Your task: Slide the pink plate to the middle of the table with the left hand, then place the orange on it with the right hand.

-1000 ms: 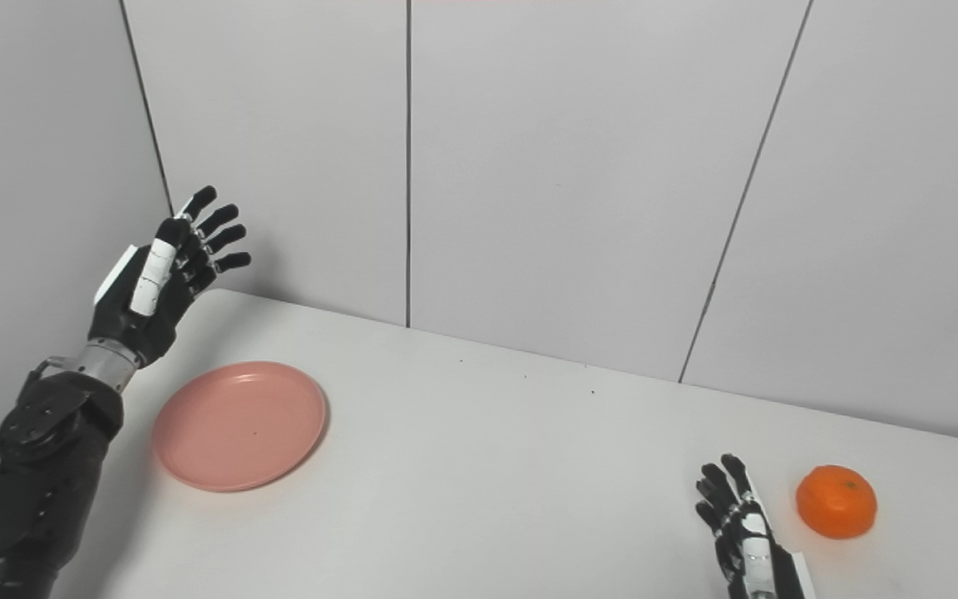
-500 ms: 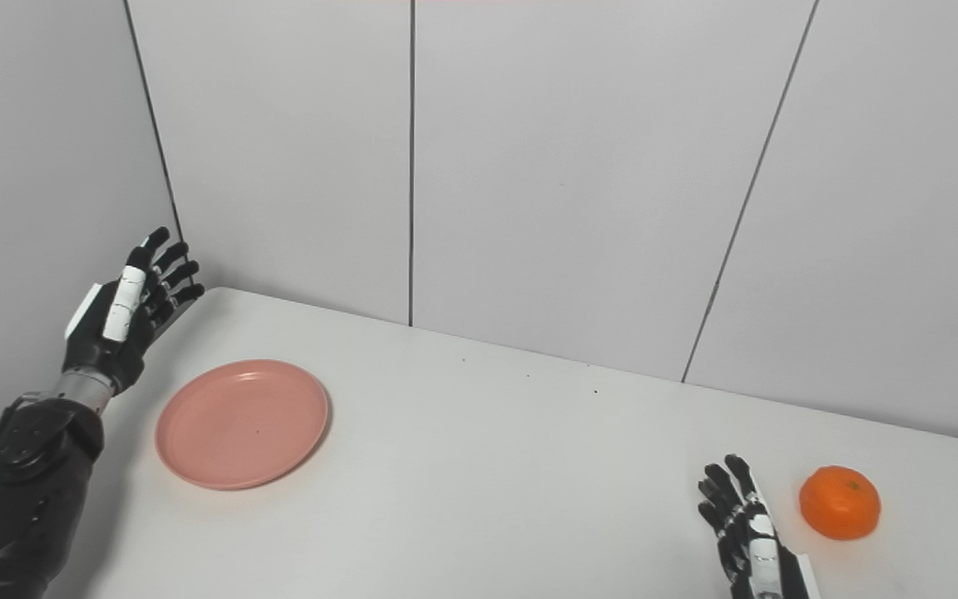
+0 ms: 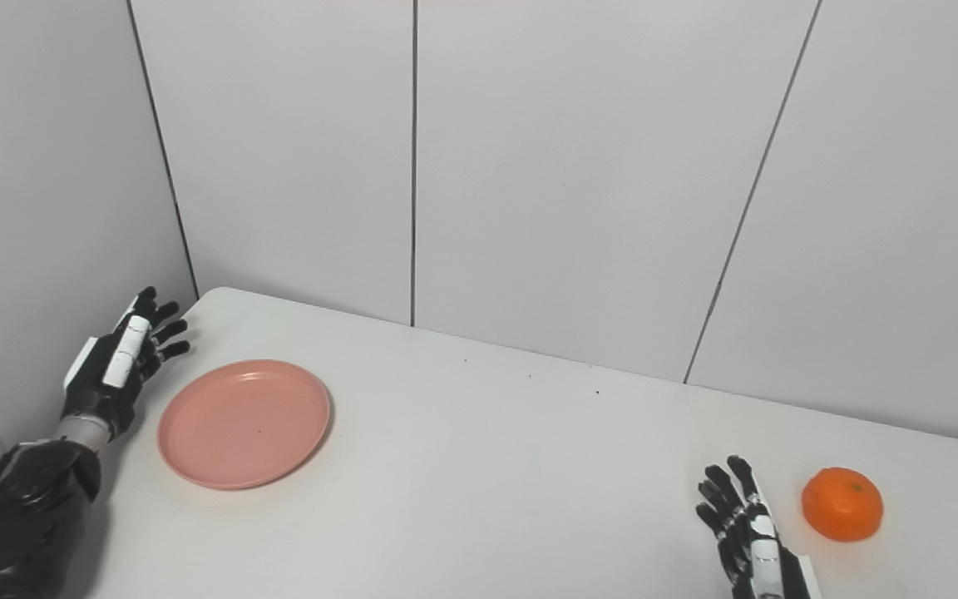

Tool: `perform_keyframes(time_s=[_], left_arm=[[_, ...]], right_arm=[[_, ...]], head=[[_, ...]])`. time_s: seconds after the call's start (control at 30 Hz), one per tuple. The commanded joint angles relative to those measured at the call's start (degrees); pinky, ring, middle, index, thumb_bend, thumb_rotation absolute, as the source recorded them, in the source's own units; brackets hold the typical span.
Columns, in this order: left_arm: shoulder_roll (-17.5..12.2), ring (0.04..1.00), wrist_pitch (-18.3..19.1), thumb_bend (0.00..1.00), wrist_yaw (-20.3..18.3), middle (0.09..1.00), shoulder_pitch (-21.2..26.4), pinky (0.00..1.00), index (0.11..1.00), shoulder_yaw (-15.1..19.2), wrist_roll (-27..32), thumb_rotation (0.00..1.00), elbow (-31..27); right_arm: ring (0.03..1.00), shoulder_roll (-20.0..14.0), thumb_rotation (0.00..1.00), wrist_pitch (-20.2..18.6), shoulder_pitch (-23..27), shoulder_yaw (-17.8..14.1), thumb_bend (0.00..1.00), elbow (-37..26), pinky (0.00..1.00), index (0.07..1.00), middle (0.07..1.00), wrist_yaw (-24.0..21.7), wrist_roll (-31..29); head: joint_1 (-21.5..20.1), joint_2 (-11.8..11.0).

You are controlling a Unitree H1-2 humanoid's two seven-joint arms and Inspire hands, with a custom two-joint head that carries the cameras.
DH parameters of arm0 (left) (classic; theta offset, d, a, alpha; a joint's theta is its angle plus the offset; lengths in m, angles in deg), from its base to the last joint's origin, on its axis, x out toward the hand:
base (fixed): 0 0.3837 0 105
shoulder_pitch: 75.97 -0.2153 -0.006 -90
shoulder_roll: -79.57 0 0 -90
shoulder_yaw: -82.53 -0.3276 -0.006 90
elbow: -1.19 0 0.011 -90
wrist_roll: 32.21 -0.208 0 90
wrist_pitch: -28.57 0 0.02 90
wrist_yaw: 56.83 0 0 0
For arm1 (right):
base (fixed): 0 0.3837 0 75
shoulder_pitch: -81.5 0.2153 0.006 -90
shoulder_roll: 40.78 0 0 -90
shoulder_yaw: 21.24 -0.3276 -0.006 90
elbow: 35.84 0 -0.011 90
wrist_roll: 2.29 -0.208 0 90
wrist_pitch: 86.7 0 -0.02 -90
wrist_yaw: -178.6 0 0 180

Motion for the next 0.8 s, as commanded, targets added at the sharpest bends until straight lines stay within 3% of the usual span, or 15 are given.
perform_keyframes(time_s=[0.0, 0.1, 0.17, 0.4, 0.6, 0.77], left_arm=[[-1.8, 0.878, -4.7, 1.00, -0.4, 0.927, 3.0, 0.80, 1.000, -0.5, -0.7, 0.82, 1.6], [-2.3, 0.860, -6.8, 1.00, -0.5, 0.917, 4.3, 0.79, 0.985, -1.3, -1.1, 0.79, 7.0], [-2.4, 0.844, -7.5, 1.00, -0.2, 0.900, 4.4, 0.74, 0.976, -1.8, -1.4, 0.79, 8.1], [-1.3, 0.882, -7.7, 1.00, -3.5, 0.905, 4.5, 0.76, 0.986, -1.0, 1.6, 0.79, 10.6], [0.3, 0.898, -6.2, 1.00, -7.1, 0.927, 3.1, 0.82, 1.000, -1.5, 3.9, 0.78, 7.7], [1.6, 0.928, -3.5, 1.00, -7.7, 0.965, 2.3, 0.86, 1.000, -2.2, 4.6, 0.76, 4.5]], right_arm=[[0.911, 1.0, 1.00, -1.1, -4.7, 0.4, 0.81, 3.7, 0.91, 0.956, 0.910, -0.2, -0.2], [0.911, 1.0, 1.00, -1.3, -4.7, 0.4, 0.82, 3.6, 0.91, 0.960, 0.912, -0.1, -0.3], [0.911, 1.0, 1.00, -1.4, -4.7, 0.4, 0.82, 3.6, 0.91, 0.960, 0.911, -0.1, -0.3], [0.906, 1.0, 1.00, -1.3, -4.6, 0.4, 0.82, 3.7, 0.91, 0.957, 0.907, 0.0, -0.1], [0.908, 1.2, 1.00, -1.4, -4.6, 0.4, 0.81, 3.6, 0.91, 0.957, 0.906, 0.1, -0.2], [0.903, 1.2, 1.00, -1.2, -4.6, 0.5, 0.80, 3.5, 0.90, 0.955, 0.906, 0.2, 0.2]], head=[[-0.1, 0.1], [-0.1, 0.1], [-0.1, 0.2], [-0.3, 0.3], [-0.5, 0.5], [-0.6, 0.5]])
